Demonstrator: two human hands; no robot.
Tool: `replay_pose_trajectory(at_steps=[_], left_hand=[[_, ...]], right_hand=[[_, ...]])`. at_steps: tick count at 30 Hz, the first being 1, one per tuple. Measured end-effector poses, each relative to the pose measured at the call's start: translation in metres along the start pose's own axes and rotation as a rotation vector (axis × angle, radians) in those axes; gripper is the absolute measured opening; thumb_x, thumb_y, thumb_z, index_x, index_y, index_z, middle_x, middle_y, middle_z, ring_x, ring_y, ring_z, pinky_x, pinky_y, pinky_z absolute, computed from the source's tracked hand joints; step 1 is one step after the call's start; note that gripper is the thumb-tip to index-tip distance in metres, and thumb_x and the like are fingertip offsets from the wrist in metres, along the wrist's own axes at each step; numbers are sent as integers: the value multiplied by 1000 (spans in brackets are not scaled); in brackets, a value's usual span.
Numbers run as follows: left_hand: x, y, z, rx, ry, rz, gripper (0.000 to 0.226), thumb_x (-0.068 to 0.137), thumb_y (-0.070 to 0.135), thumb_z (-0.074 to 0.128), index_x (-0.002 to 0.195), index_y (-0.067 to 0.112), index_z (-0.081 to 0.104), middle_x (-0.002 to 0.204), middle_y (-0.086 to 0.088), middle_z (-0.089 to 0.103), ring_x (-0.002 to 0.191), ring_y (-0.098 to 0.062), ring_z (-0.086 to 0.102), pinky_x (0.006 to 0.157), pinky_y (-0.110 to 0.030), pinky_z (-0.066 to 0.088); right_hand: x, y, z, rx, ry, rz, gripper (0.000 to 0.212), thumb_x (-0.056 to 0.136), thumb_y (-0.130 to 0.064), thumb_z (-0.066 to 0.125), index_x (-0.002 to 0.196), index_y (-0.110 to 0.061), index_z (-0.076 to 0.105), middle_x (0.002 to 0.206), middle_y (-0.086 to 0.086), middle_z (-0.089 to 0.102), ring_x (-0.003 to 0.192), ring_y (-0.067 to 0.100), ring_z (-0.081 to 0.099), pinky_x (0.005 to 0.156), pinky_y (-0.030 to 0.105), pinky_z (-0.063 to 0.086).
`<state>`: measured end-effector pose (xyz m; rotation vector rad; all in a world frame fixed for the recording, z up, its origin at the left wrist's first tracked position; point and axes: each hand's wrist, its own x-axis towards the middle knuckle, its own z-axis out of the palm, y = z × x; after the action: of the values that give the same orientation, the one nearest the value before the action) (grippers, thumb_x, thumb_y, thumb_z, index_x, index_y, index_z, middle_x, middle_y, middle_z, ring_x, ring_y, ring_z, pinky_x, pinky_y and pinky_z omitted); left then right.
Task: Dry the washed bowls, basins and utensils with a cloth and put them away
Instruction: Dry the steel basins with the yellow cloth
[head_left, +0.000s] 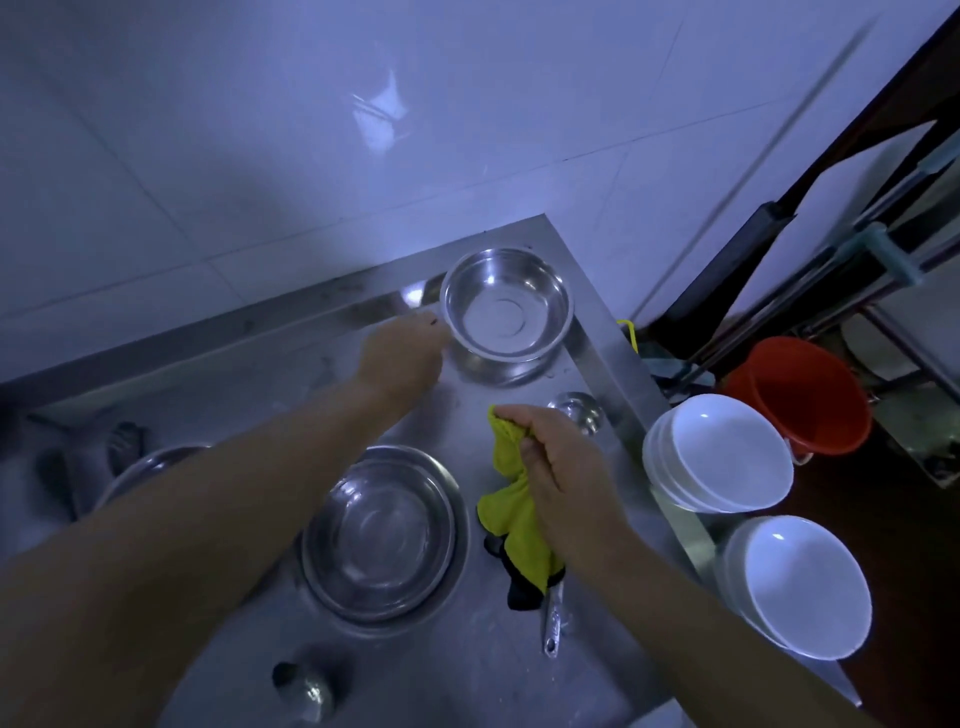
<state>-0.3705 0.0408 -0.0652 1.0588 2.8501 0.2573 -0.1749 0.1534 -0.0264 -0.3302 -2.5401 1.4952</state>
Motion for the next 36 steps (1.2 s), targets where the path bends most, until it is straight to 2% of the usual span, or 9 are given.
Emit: replay_pose_trajectory(at_steps=[6, 8, 12, 15, 24, 27, 29, 31, 36], left_hand=[[-108, -86, -28, -86, 52, -378, 31, 87, 13, 49, 112, 4, 66, 121, -18, 61, 114, -35, 53, 98, -38, 38], [-157, -121, -40, -34, 62, -521, 32, 85, 15, 51, 109, 0, 65, 116, -24, 61, 109, -39, 55, 92, -42, 42], [-241, -168, -53, 8, -60, -728, 28, 85, 21, 55, 88, -6, 61, 75, -28, 63, 69, -44, 62, 63, -45, 53], [-274, -177, -46, -109, -150, -909, 40, 94, 32, 53, 87, -7, 59, 89, -26, 64, 83, -40, 61, 67, -35, 45], [-284, -166, -33, -130, -57, -1032, 14, 91, 12, 48, 90, 1, 55, 97, -18, 63, 83, -32, 58, 65, -31, 40], [-290, -165, -35, -120, -34, -1021, 31, 88, 30, 56, 99, 0, 55, 99, -18, 62, 90, -35, 59, 69, -34, 45], [-294, -167, -33, -41, -154, -1006, 43, 86, 44, 55, 101, 3, 58, 102, -17, 62, 96, -33, 57, 73, -33, 43], [-297, -166, -28, -42, -213, -1004, 38, 88, 41, 53, 97, 5, 61, 104, -15, 63, 98, -31, 56, 74, -31, 42], [-301, -152, -34, -289, -25, -1031, 29, 91, 24, 51, 96, -4, 60, 104, -21, 63, 95, -35, 58, 71, -33, 40]], right_hand=[[2, -25, 18, 14, -79, -86, 35, 92, -7, 39, 120, -15, 59, 107, -4, 57, 100, -13, 48, 84, 1, 33], [3, -31, 25, 14, -94, -102, 35, 91, -8, 39, 119, -14, 60, 106, -3, 58, 99, -13, 49, 84, 1, 33], [2, -41, 46, -9, -145, -113, 36, 89, -10, 39, 116, -20, 60, 106, -6, 60, 100, -16, 49, 85, 0, 32], [-2, -48, 61, -11, -197, -117, 36, 88, -11, 38, 113, -28, 57, 106, -18, 57, 101, -17, 49, 84, 0, 33], [-24, -62, 84, 8, -263, -182, 33, 90, -10, 40, 113, -22, 60, 110, -18, 56, 102, -15, 50, 86, 1, 33], [-32, -67, 88, 25, -280, -174, 32, 91, -11, 41, 111, -30, 58, 111, -17, 57, 103, -12, 51, 86, 2, 34], [-39, -71, 90, 25, -286, -185, 32, 92, -12, 41, 110, -34, 56, 111, -18, 57, 104, -10, 52, 86, 3, 35], [-45, -74, 92, 23, -288, -188, 32, 92, -11, 41, 110, -33, 56, 110, -18, 56, 103, -11, 51, 86, 3, 35], [-65, -79, 95, 22, -261, -160, 30, 90, -11, 40, 112, -24, 57, 108, -16, 55, 101, -18, 48, 85, 0, 33]])
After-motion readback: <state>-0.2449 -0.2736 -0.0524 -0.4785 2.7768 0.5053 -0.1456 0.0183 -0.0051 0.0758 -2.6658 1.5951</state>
